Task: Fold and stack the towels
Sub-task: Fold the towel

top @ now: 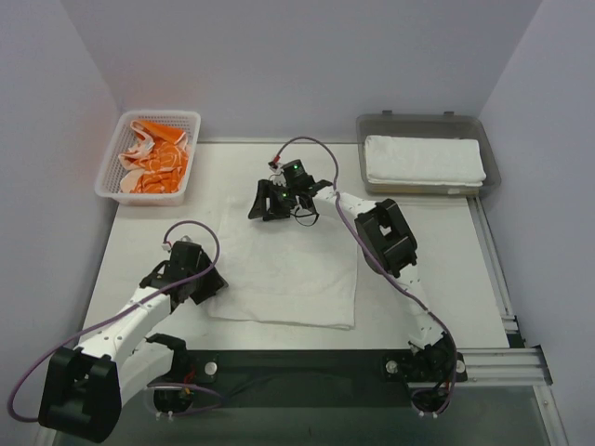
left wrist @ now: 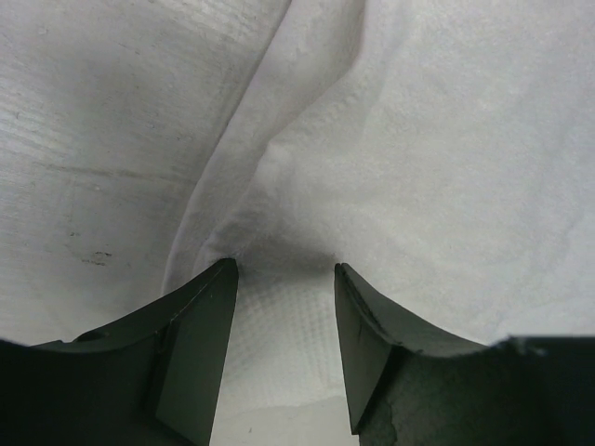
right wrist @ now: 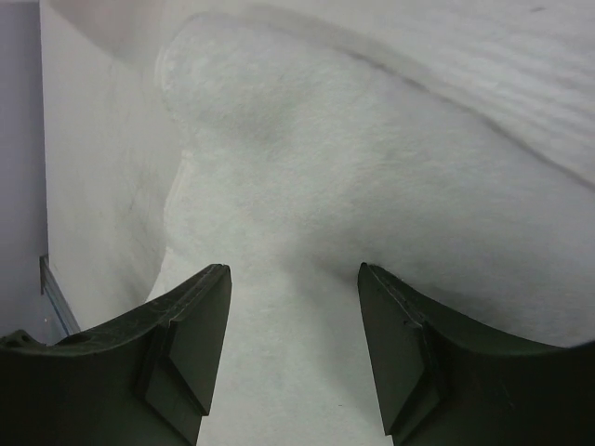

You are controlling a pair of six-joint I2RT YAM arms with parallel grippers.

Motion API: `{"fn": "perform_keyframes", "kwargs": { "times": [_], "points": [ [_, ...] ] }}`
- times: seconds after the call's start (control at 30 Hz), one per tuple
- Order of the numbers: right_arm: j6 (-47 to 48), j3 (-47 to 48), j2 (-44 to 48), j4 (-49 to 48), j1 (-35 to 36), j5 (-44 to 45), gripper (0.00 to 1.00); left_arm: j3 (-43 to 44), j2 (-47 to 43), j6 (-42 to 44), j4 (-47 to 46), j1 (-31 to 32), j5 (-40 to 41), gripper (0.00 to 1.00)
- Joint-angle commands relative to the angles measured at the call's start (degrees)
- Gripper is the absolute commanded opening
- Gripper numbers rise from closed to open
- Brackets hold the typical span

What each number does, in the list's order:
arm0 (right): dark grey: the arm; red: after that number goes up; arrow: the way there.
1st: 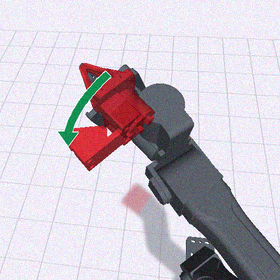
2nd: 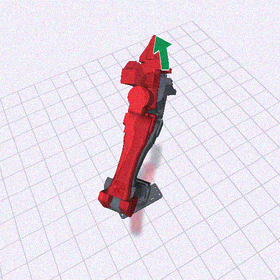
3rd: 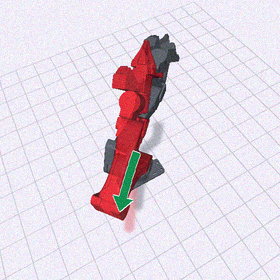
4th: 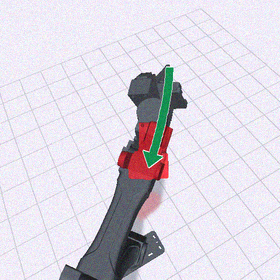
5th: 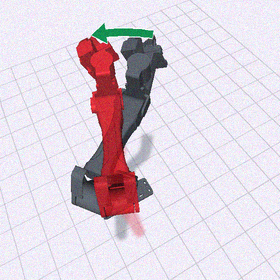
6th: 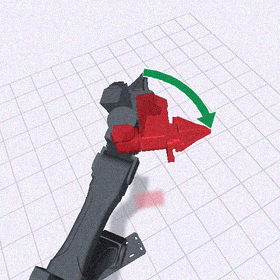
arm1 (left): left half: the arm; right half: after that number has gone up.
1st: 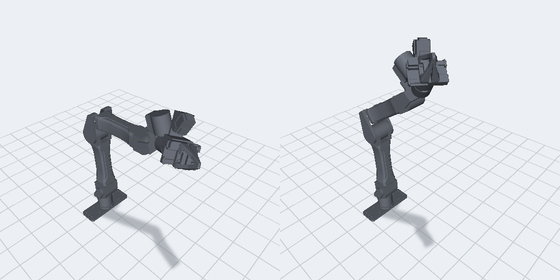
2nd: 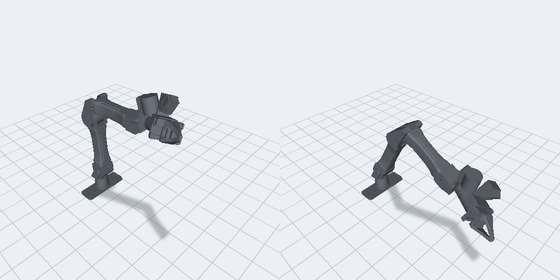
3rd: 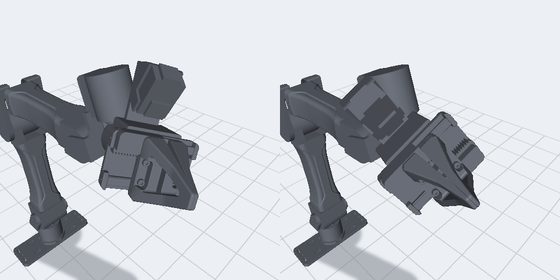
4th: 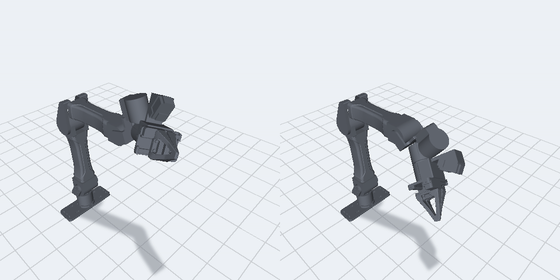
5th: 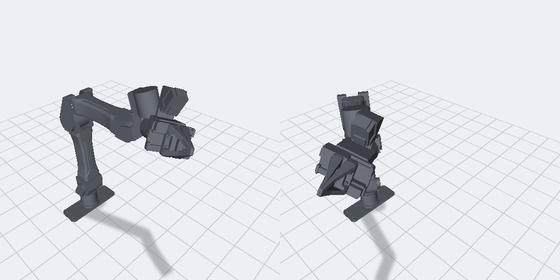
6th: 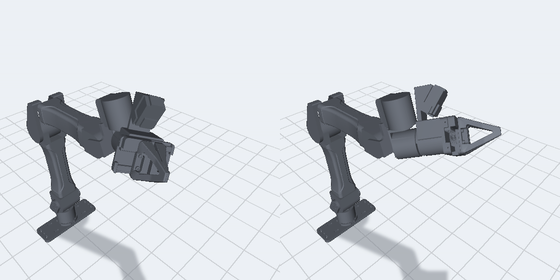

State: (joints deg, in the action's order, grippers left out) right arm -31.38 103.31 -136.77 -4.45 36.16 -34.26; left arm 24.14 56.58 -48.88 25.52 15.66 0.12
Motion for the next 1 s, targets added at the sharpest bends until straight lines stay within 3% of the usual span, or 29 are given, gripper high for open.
{"fn": "perform_keyframes", "kwargs": {
  "times": [0.0,0.2,0.33,0.5,0.7,0.8,0.97],
  "points": [
    [-6.22,-0.47,-1.57,-1.44,-5.13,7.63,0.58,-2.52,0.55,-1.04,2.78,-0.10,1.90,0.57],
    [-9.76,-3.46,1.85,-5.75,-10.32,5.10,0.58,-1.73,-1.38,-0.96,4.28,-0.19,3.04,0.58],
    [-5.64,-7.23,9.05,-5.14,-11.29,4.46,0.58,5.45,-2.00,3.60,4.54,-0.10,3.66,0.67],
    [-3.08,-19.00,21.26,-5.05,-14.80,7.89,0.58,16.89,2.56,8.18,0.08,-0.10,2.43,0.68],
    [1.22,-31.21,31.47,0.39,-18.40,14.39,0.51,28.49,18.89,10.56,-11.17,-0.02,-2.92,0.63],
    [2.98,-35.87,34.46,2.33,-18.85,16.15,0.49,32.27,28.83,9.69,-12.33,0.07,-5.39,0.62],
    [4.83,-40.37,36.84,3.57,-19.11,16.16,0.48,30.97,36.76,7.40,-13.74,0.07,-5.66,0.61]
  ]
}}
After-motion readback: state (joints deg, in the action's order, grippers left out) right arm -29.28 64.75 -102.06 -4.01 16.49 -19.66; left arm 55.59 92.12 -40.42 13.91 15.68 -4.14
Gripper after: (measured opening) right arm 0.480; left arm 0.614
